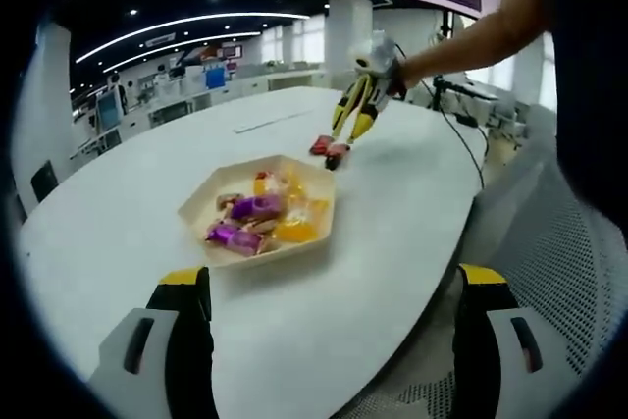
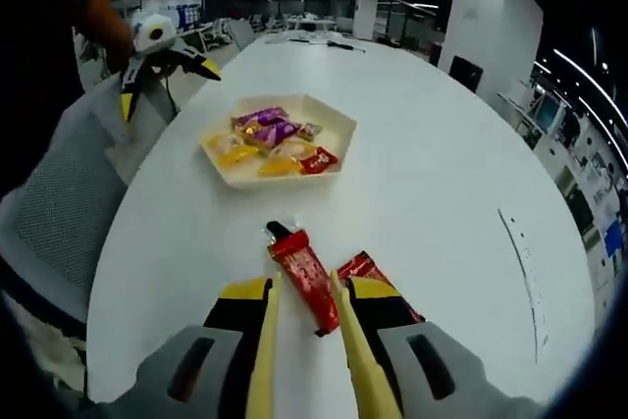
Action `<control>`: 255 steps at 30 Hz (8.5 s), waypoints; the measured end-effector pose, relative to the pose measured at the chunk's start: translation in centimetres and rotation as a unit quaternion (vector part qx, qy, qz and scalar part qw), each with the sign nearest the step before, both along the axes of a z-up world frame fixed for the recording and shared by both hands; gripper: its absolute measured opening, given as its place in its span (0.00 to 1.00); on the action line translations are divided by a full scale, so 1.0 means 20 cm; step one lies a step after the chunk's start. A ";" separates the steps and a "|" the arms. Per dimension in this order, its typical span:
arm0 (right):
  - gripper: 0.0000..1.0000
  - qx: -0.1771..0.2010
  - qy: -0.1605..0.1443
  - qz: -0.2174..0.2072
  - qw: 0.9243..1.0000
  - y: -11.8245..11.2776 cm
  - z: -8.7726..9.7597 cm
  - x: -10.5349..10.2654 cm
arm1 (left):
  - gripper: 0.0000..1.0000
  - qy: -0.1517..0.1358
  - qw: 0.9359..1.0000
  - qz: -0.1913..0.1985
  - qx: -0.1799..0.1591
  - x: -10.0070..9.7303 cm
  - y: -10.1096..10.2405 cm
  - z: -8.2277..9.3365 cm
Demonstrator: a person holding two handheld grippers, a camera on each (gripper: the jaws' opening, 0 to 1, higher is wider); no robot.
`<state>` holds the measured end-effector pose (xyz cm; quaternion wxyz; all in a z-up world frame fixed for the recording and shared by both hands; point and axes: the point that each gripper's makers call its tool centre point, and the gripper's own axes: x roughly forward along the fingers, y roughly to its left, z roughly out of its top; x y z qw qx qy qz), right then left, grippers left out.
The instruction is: Place the target food into the container with the food tongs after gripping and lifting it, then release it inside without dropping or visibly crushing the food.
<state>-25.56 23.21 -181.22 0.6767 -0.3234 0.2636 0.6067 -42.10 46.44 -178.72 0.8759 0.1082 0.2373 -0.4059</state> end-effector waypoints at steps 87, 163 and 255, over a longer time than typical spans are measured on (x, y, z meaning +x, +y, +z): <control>0.19 -0.066 0.030 -0.201 0.977 0.13 0.38 0.21 | 1.00 0.009 1.000 0.009 -0.003 0.01 0.01 0.00; 0.28 0.013 -0.011 -0.162 0.987 0.53 0.69 0.18 | 0.99 0.004 1.000 -0.006 -0.001 -0.01 -0.01 0.00; 0.29 -0.013 -0.014 -0.466 0.885 -0.14 -0.04 0.35 | 0.99 0.035 0.999 0.015 -0.015 0.00 0.03 -0.03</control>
